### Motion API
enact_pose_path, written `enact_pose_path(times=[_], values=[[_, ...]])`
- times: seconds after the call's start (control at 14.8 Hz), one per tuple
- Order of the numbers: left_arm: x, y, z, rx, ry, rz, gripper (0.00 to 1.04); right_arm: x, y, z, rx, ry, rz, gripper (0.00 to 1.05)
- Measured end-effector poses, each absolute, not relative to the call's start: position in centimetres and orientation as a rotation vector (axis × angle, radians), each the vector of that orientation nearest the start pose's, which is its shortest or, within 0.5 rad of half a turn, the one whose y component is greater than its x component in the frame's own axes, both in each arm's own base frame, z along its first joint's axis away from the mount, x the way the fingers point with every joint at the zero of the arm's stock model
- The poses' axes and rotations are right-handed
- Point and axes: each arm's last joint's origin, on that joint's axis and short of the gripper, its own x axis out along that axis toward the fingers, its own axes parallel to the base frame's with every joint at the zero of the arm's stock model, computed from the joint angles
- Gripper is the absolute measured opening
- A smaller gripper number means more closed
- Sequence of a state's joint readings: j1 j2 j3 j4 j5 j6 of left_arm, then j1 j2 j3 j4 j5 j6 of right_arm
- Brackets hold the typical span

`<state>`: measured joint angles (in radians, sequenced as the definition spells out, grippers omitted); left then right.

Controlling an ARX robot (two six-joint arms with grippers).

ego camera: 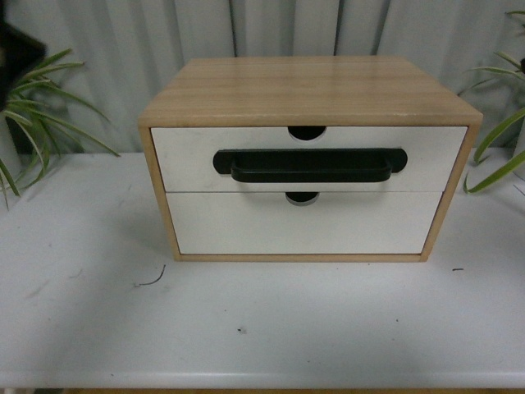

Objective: Close drawer sideways

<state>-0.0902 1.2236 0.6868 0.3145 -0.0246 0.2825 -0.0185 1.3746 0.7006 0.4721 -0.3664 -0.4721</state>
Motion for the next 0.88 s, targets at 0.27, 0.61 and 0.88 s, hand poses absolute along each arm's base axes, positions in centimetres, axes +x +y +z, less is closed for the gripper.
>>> enact_pose_path(times=[0.27,0.61,0.88], values=[[19.7,0.8,22.6,0.021,0.247,0.102,0.98,24.0,-0.9,22.7,0.054,0.157,0.282,0.98],[17.2,2.1,21.8,-0.034,0.145,0.144,0.93,21.5,-1.3,22.1,0.121,0.071,0.173,0.91],[14.4,1.1,19.6,-0.019,0.008,-0.005,0.41,16.4,0.0,21.2,0.011,-0.016,0.01,0.4]])
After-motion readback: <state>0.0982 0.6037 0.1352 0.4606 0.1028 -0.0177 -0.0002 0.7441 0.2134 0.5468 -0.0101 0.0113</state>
